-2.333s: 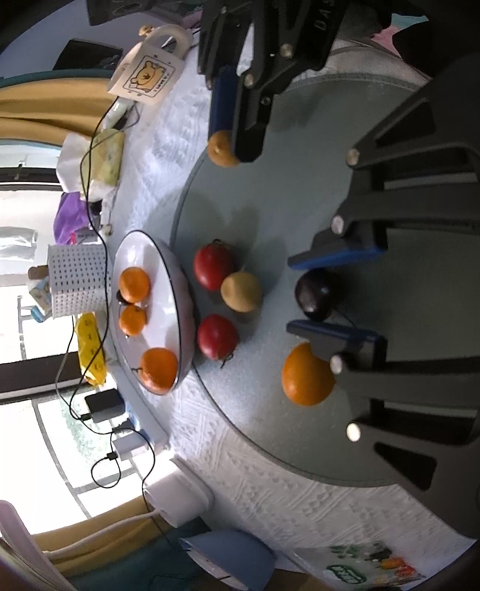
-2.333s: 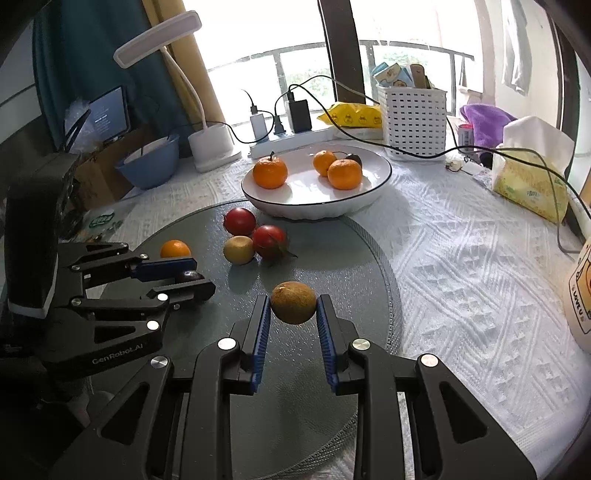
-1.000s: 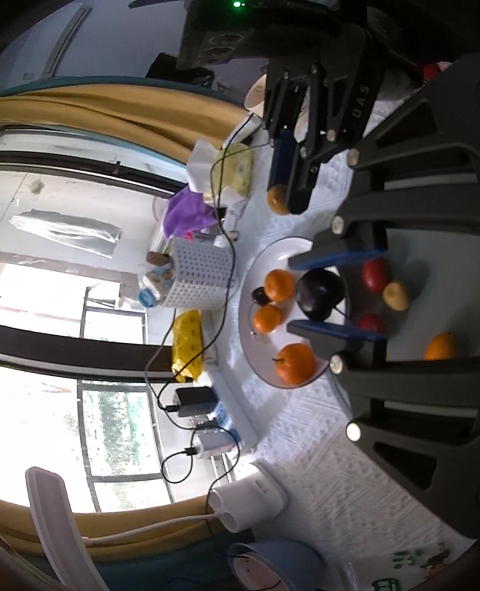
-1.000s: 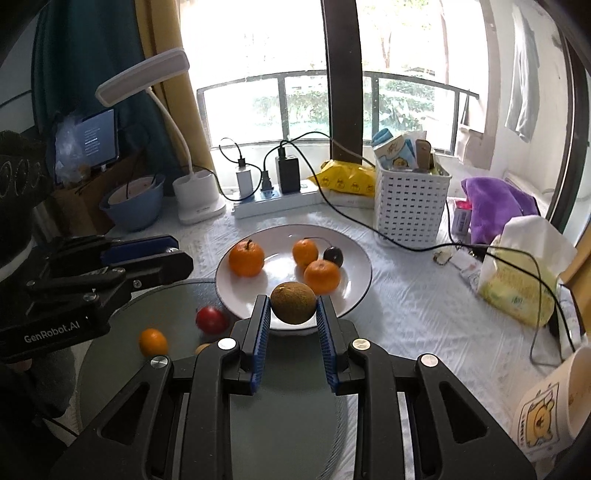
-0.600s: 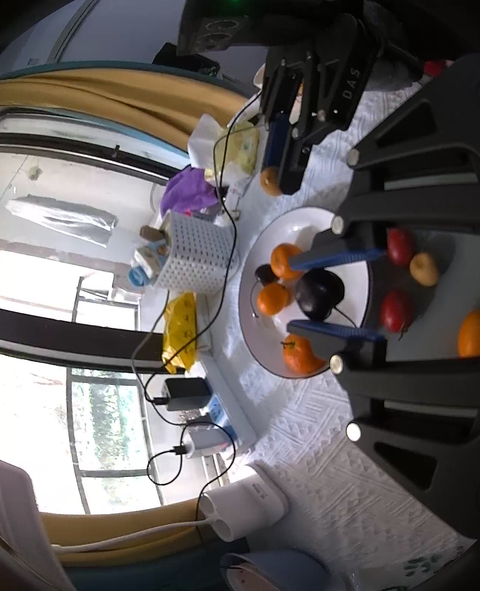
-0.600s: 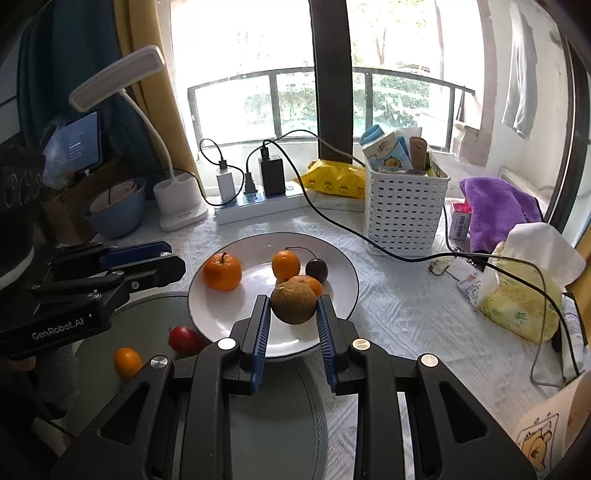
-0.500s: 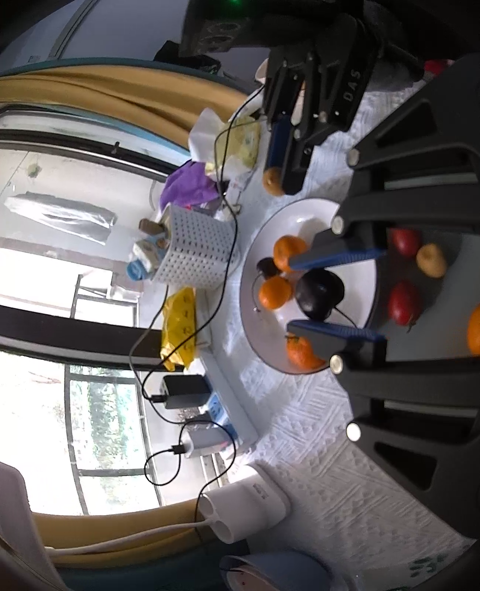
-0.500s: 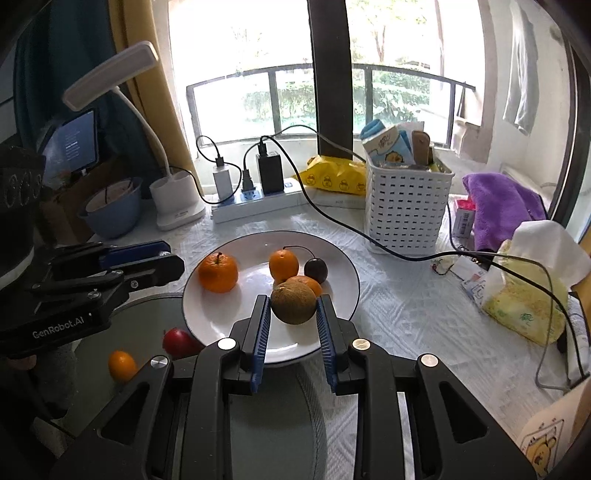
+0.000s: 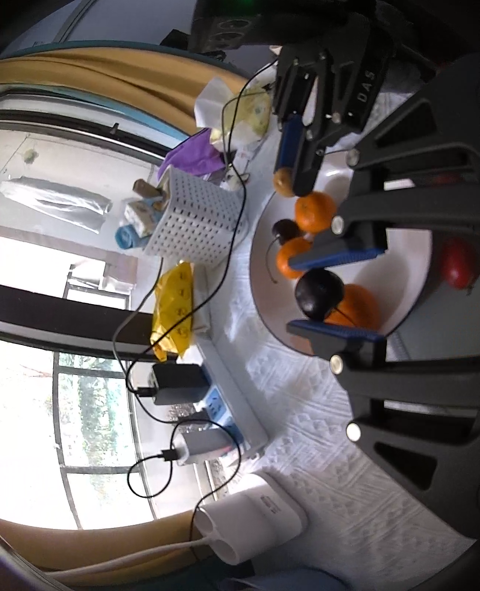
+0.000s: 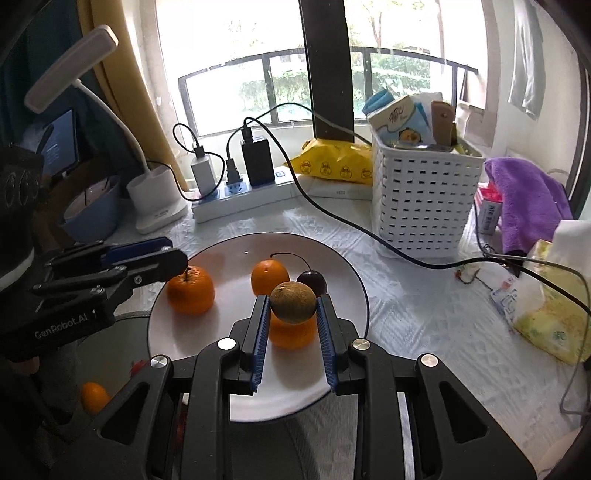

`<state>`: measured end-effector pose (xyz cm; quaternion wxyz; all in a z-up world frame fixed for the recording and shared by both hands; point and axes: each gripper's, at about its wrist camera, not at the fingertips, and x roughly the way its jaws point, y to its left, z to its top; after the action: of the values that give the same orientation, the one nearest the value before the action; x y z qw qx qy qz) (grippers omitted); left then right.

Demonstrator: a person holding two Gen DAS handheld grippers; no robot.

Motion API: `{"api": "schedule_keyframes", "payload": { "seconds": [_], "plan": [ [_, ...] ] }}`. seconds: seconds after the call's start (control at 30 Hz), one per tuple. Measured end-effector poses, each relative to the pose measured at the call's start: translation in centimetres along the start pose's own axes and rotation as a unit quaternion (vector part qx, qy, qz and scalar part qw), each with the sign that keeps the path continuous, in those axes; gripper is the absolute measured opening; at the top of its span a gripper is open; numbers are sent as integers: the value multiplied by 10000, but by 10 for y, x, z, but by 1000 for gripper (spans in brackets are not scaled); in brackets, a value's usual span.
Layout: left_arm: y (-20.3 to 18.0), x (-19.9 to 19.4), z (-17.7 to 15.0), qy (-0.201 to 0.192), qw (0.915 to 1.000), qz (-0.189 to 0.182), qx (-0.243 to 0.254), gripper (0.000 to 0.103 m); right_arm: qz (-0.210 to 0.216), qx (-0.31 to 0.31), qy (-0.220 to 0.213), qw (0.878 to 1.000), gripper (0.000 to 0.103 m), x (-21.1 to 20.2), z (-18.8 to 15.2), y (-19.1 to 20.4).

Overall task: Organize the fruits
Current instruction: 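Lower both fruits onto the plate and open both grippers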

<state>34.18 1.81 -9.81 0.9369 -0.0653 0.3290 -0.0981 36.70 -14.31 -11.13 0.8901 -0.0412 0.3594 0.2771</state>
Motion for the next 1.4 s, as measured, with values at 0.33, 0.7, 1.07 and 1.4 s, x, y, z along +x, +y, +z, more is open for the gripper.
{"api": "schedule_keyframes", "payload": {
  "seconds": [0.33,0.7,1.07,1.4],
  "plan": [
    [16,24,13,144,9998,95,-106,29,-128,87,-11,9999,28,19,9,-9],
    [21,24,12,196,9994,240,-128,48,-319,199,26,9993,45,16,10,-14],
    [12,-6,9,-16,9995,310,-14,48,-268,145,-75,9995,45,-2,13,1],
    [8,-39,0,-190,9983,540,68,48,-278,123,-182,9994,45,-28,9,13]
  ]
}}
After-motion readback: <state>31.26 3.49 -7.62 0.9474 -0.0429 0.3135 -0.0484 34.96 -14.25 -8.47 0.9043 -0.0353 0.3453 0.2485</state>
